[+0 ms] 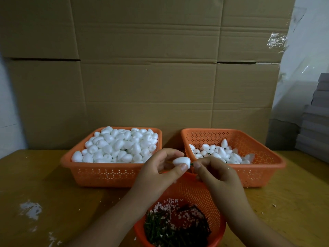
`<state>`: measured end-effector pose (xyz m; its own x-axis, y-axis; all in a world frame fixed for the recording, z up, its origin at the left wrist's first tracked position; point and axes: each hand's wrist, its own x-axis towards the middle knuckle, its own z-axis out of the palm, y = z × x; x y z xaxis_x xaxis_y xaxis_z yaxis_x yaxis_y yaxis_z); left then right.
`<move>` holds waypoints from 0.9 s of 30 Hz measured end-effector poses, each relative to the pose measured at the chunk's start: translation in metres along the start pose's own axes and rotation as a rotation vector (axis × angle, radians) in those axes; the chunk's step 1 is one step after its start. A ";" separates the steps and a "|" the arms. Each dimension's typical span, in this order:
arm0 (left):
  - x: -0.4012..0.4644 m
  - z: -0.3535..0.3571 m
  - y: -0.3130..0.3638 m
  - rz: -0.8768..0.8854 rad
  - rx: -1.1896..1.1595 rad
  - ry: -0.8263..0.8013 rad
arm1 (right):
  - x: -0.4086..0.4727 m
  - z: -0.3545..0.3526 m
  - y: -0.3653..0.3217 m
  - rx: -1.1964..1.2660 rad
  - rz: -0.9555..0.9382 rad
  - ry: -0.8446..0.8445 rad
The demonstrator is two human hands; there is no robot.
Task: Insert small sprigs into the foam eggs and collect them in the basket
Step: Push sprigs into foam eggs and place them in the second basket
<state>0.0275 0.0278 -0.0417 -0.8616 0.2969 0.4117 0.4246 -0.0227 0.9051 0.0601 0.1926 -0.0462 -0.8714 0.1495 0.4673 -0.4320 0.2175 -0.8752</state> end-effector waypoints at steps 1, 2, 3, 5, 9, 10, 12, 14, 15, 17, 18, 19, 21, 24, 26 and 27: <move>0.000 0.000 0.000 -0.004 -0.003 -0.002 | 0.000 0.000 0.000 0.006 -0.005 -0.005; 0.000 0.000 0.000 -0.008 -0.002 -0.001 | -0.001 -0.001 -0.001 0.009 -0.011 -0.010; 0.000 0.000 0.000 -0.010 0.001 0.002 | 0.000 -0.001 -0.001 0.011 -0.016 -0.013; 0.000 0.000 0.001 -0.012 0.002 0.006 | 0.000 -0.001 -0.002 0.011 -0.029 -0.008; 0.000 -0.001 0.000 -0.021 0.011 -0.003 | 0.000 0.000 -0.003 0.007 -0.043 -0.004; 0.000 -0.001 0.000 -0.020 0.012 -0.004 | 0.000 0.000 -0.003 0.004 -0.044 -0.006; -0.001 -0.001 0.000 -0.010 0.022 0.004 | 0.000 0.000 -0.002 -0.001 -0.044 0.001; 0.000 -0.002 0.001 0.013 0.049 0.021 | 0.000 0.000 0.000 -0.018 -0.041 0.016; 0.000 -0.001 0.002 0.025 0.055 0.028 | 0.000 0.000 0.001 -0.038 -0.042 0.019; 0.000 -0.001 0.004 0.047 0.058 0.039 | 0.000 0.000 0.002 -0.075 -0.052 0.010; 0.000 -0.001 0.004 0.056 0.065 0.043 | 0.000 0.001 0.002 -0.088 -0.056 -0.002; 0.000 -0.001 0.005 0.065 0.078 0.045 | 0.000 0.002 0.003 -0.096 -0.056 -0.018; 0.000 0.000 0.005 0.086 0.122 0.053 | -0.001 0.003 0.003 -0.096 -0.047 -0.042; 0.000 0.001 0.004 0.145 0.254 0.070 | -0.001 0.002 0.002 -0.064 -0.028 -0.029; -0.001 0.003 0.003 0.203 0.353 0.053 | -0.001 0.001 -0.002 -0.030 -0.037 -0.029; -0.001 0.005 0.002 0.231 0.392 0.046 | -0.002 0.002 -0.004 -0.016 -0.046 -0.042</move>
<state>0.0309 0.0317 -0.0405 -0.7395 0.2835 0.6105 0.6728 0.2826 0.6837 0.0630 0.1895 -0.0432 -0.8597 0.0981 0.5013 -0.4686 0.2389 -0.8505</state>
